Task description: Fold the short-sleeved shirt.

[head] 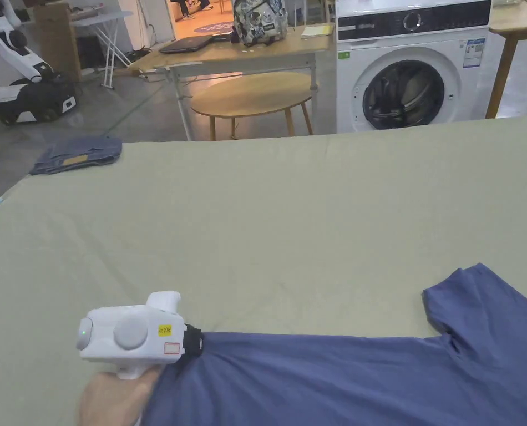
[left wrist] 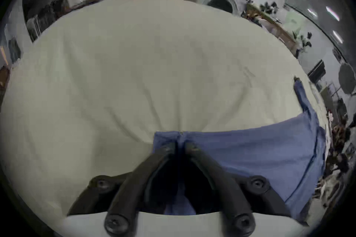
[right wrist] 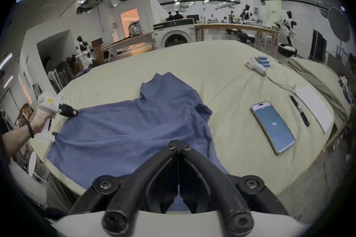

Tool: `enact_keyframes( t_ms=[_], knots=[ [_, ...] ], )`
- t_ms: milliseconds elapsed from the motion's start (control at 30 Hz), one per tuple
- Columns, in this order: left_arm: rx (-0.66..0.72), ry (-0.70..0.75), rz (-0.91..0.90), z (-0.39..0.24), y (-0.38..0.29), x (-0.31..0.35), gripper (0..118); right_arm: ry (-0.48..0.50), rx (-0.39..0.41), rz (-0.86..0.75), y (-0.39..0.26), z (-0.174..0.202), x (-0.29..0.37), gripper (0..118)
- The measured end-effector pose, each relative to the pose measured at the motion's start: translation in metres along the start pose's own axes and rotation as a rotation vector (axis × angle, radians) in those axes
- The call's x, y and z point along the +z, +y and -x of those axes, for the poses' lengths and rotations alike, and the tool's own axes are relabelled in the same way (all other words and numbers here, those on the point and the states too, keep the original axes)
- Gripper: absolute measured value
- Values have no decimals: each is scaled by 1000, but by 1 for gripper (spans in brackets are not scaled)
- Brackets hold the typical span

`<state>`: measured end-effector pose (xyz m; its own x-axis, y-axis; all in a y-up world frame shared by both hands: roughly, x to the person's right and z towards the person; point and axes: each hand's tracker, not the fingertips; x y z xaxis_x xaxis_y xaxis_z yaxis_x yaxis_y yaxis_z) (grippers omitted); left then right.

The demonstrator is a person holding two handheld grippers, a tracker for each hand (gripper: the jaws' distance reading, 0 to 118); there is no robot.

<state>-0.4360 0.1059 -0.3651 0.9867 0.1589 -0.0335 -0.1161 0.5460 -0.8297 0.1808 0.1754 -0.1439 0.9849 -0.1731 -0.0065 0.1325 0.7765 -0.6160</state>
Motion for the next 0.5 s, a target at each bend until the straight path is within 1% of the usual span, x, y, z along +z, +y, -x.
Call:
enact_keyframes(
  t_ms=[33,67,100,133,167,200,233,267,300,333,367,400,433,467,500],
  knots=[
    [16,-9,21,-5,3,0,0,10,5,1,6,-4,-5,0],
    [-31,38,31,-9,4,1,0,8,18,-4,16,-5,-13,14],
    [-80,55,47,-14,4,1,0,-10,34,-19,31,-4,-25,31],
    [-96,66,62,-19,5,2,0,-5,45,-26,50,-5,-38,41],
    [-94,83,67,-19,8,1,0,1,44,-17,70,-7,-54,41],
    [-81,83,79,-19,11,1,0,14,26,35,92,-11,-75,70],
    [-57,79,92,-18,12,1,0,27,-9,118,116,-7,-99,69],
    [-44,72,99,-23,11,6,0,44,-51,214,131,-12,-128,69],
    [-43,68,101,-22,10,6,0,32,-60,264,140,-19,-157,69],
    [-37,64,101,-22,9,7,0,-2,-54,301,145,-23,-184,69],
    [-25,58,98,-23,8,9,0,-58,-38,357,147,-25,-209,67],
    [-14,48,104,-24,8,11,0,-82,-31,421,146,-29,-231,61],
    [-11,46,105,-25,7,11,0,-87,-31,469,142,-33,-249,60],
    [-11,45,104,-26,5,12,0,-88,-36,538,135,-34,-266,54],
    [-12,46,100,-28,3,13,0,-125,10,531,128,-30,-267,32]
  ],
)
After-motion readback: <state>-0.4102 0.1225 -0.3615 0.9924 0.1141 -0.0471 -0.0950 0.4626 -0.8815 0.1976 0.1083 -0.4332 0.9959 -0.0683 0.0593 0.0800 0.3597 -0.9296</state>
